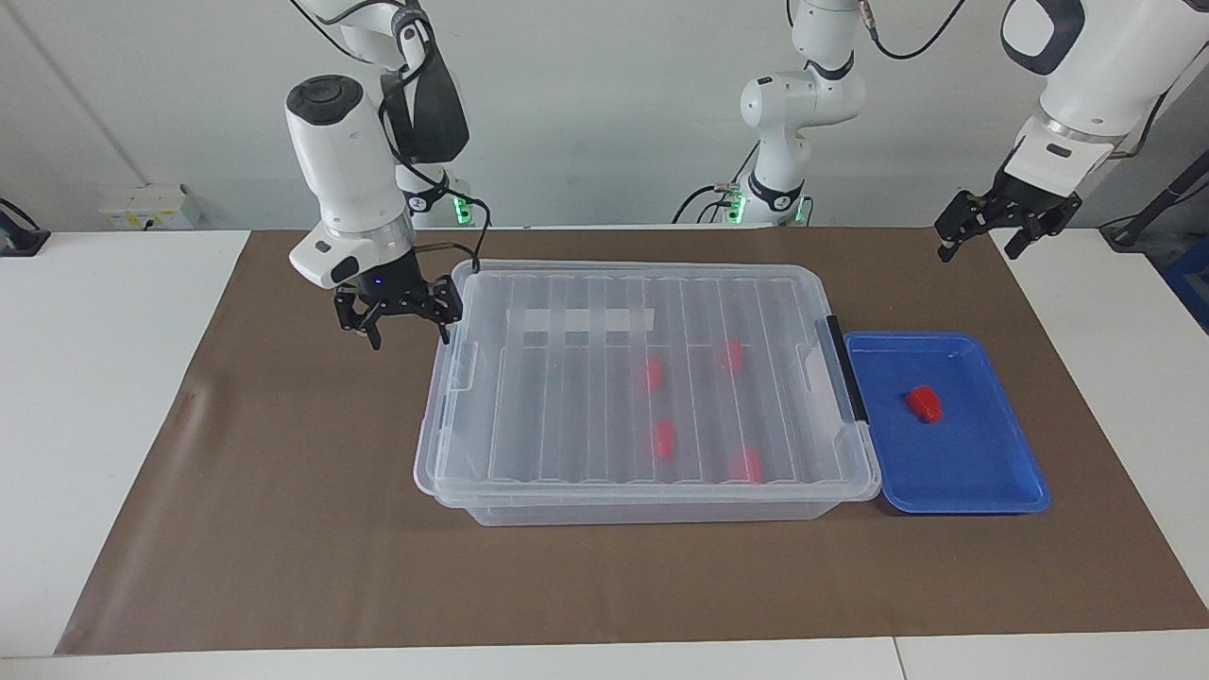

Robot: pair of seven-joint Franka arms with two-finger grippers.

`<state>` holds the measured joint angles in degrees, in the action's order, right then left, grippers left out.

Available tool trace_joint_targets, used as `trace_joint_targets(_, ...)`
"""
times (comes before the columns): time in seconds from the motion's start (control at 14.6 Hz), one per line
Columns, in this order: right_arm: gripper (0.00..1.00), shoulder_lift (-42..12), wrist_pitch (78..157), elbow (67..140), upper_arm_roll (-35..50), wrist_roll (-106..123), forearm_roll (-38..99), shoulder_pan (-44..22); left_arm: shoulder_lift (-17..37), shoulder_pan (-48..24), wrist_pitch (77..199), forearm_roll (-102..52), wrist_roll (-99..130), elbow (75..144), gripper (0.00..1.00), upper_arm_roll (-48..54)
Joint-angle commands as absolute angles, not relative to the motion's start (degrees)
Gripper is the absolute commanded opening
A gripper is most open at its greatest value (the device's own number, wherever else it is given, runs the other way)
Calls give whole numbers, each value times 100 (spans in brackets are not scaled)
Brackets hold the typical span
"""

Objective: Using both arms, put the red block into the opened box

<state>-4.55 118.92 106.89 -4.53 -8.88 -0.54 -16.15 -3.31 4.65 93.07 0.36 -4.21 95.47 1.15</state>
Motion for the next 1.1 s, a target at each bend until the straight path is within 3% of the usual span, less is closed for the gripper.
trace_joint_targets(0.0, 100, -623, 12164, 10740, -422, -932, 123, -1582, -684, 536, 10663, 26, -237, 10533, 100, 149)
trace_joint_targets(0.14, 100, -685, 12181, 10740, -422, -914, 123, -1582, -590, 641, 11397, 70, -237, 10889, 100, 149)
trace_joint_targets(0.41, 100, -756, 12217, 10740, -422, -949, 114, -1582, 235, 800, 12495, 70, -194, 11125, 100, 149)
trace_joint_targets(0.68, 100, -756, 12252, 10740, -439, -984, 9, -1512, 535, 1028, 14507, 70, -220, 12390, 100, 149)
trace_joint_targets(1.03, 100, -773, 12287, 10749, -448, -984, -465, -1494, 1177, 1011, 14651, 70, 287, 12419, 100, 158)
